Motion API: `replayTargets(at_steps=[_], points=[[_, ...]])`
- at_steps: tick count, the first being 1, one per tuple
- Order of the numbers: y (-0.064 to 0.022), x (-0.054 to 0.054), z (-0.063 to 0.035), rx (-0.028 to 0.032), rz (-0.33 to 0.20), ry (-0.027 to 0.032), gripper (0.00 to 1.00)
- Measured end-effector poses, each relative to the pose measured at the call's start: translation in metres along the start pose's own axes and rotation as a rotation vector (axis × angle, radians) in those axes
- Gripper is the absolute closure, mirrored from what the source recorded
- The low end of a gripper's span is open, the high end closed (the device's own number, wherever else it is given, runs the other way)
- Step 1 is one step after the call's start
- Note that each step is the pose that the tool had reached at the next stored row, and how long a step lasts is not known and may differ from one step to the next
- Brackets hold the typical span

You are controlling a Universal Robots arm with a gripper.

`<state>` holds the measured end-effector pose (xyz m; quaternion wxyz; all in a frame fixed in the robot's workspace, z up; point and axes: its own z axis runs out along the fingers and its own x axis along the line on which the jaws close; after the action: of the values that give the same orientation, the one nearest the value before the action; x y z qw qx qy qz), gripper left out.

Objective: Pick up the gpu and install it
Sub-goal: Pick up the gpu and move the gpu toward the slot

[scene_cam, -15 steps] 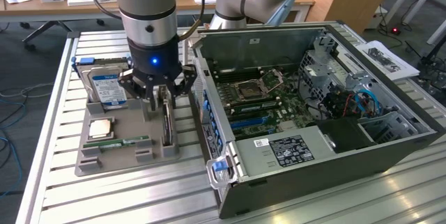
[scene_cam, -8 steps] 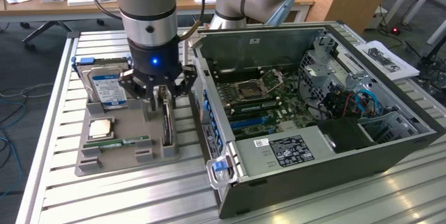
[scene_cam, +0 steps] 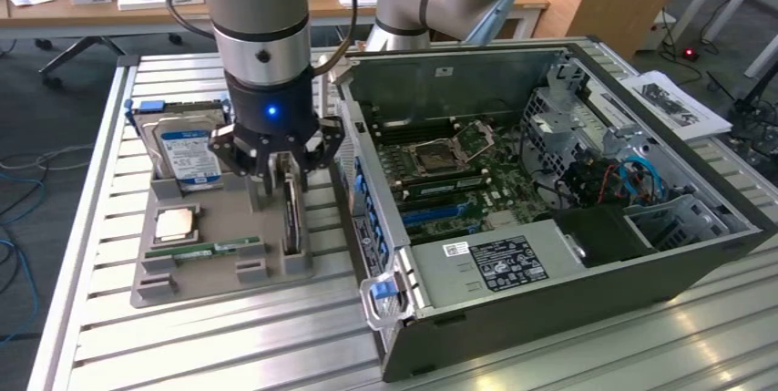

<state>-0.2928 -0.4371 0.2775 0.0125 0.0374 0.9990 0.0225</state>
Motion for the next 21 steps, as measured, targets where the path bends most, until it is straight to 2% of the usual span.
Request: replayTargets(at_steps=[21], points=[[-0.0009, 0.000, 0.0282, 0.0000, 0.000, 0.0000, 0.53]])
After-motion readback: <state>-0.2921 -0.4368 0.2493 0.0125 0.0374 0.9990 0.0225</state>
